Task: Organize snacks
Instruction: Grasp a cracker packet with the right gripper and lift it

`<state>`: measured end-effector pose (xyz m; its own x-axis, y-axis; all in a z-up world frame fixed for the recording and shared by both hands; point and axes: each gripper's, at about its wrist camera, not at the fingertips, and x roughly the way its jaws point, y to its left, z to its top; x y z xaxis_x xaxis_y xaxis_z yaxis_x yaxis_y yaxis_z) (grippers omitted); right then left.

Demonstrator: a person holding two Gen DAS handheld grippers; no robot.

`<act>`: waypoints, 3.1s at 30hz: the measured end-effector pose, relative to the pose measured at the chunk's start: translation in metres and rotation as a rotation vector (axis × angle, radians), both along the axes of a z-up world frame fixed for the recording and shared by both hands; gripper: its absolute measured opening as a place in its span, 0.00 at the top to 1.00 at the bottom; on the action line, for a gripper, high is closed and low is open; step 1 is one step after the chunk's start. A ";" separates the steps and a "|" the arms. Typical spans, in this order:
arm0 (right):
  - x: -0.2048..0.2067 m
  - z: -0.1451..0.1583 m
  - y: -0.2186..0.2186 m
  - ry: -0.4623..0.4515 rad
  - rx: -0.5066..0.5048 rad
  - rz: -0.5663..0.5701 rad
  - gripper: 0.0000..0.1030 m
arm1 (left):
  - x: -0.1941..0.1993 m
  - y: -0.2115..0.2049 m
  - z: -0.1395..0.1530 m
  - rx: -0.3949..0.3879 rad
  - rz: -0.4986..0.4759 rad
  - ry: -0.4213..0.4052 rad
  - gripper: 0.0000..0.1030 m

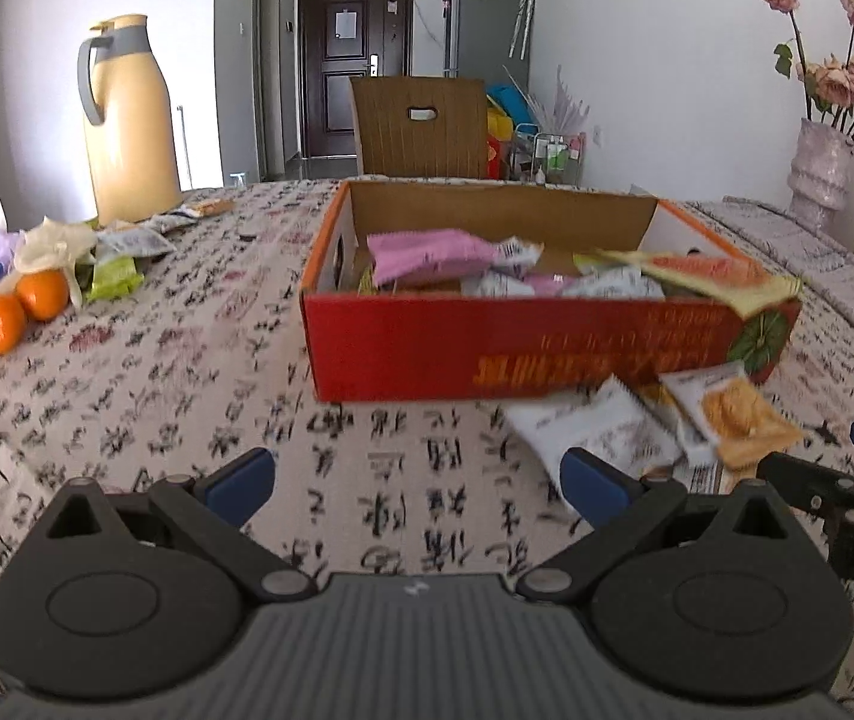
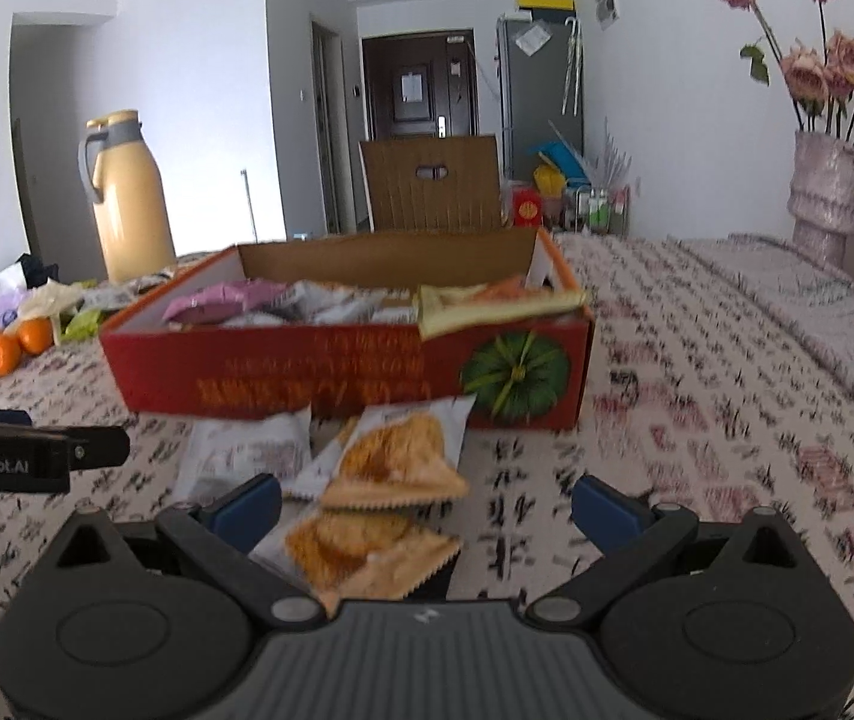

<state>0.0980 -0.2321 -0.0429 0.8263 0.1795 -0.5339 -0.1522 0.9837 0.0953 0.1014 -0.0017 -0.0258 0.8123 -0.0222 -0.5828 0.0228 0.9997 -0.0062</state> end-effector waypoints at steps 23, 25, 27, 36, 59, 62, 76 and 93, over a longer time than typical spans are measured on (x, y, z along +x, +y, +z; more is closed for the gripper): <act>0.032 -0.020 0.032 0.119 -0.097 0.011 0.01 | 0.005 0.006 -0.012 -0.061 0.000 0.014 0.00; 0.031 -0.021 0.032 0.122 -0.097 0.020 0.05 | 0.005 0.006 -0.012 -0.064 0.001 0.014 0.00; 0.027 -0.021 0.034 0.113 -0.101 0.042 0.09 | 0.005 0.007 -0.012 -0.066 0.002 0.014 0.00; 0.013 -0.019 0.031 0.085 -0.073 0.079 0.33 | 0.005 0.008 -0.013 -0.074 0.008 0.014 0.00; -0.020 -0.011 0.009 0.038 0.047 0.083 0.59 | 0.005 0.009 -0.013 -0.069 0.030 0.015 0.00; -0.023 -0.008 0.004 0.028 0.057 0.077 0.62 | 0.005 0.008 -0.013 -0.067 0.032 0.016 0.00; -0.034 -0.006 -0.010 0.027 0.023 0.084 0.24 | 0.003 0.010 -0.013 -0.069 0.037 0.012 0.00; -0.010 -0.015 0.019 0.058 -0.167 0.148 0.23 | 0.000 0.014 -0.012 -0.113 0.016 -0.004 0.00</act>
